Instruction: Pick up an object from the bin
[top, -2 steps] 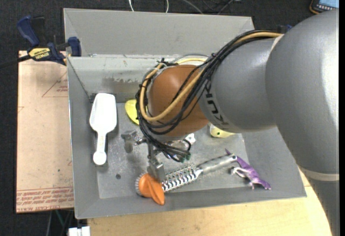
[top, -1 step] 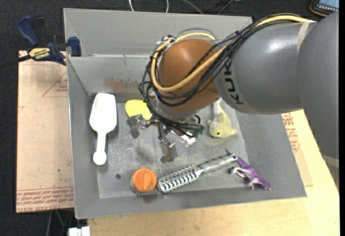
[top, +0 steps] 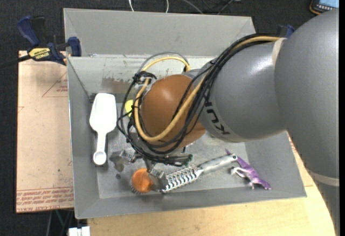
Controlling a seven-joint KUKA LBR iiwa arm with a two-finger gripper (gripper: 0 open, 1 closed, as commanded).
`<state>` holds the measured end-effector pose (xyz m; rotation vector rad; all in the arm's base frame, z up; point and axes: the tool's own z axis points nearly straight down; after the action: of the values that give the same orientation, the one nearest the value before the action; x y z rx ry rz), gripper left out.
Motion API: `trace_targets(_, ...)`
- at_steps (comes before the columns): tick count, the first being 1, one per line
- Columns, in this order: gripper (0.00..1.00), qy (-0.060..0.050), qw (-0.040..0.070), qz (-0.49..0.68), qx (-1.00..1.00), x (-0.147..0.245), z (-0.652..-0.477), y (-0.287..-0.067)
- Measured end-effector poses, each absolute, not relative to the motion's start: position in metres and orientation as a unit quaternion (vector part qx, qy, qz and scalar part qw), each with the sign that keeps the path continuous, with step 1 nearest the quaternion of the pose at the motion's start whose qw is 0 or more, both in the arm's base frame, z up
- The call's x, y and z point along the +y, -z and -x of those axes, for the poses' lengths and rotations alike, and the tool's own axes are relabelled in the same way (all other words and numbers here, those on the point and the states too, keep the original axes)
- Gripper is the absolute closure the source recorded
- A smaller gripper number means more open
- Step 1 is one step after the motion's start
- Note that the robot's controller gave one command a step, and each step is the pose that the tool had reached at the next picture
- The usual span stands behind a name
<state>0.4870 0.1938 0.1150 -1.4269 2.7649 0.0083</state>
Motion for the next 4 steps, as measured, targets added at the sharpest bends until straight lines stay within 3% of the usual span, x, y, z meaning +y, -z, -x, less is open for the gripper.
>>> trace_targets(1,1.0,0.002,0.022,0.459,0.888,0.175,-0.49,-0.1)
trace_targets(2,1.0,0.002,0.022,0.459,0.888,0.175,-0.49,-0.1)
trace_targets(3,1.0,0.007,0.025,0.578,0.815,0.182,-0.527,-0.08)
trace_targets(4,1.0,0.003,0.023,0.548,0.836,0.183,-0.514,-0.098)
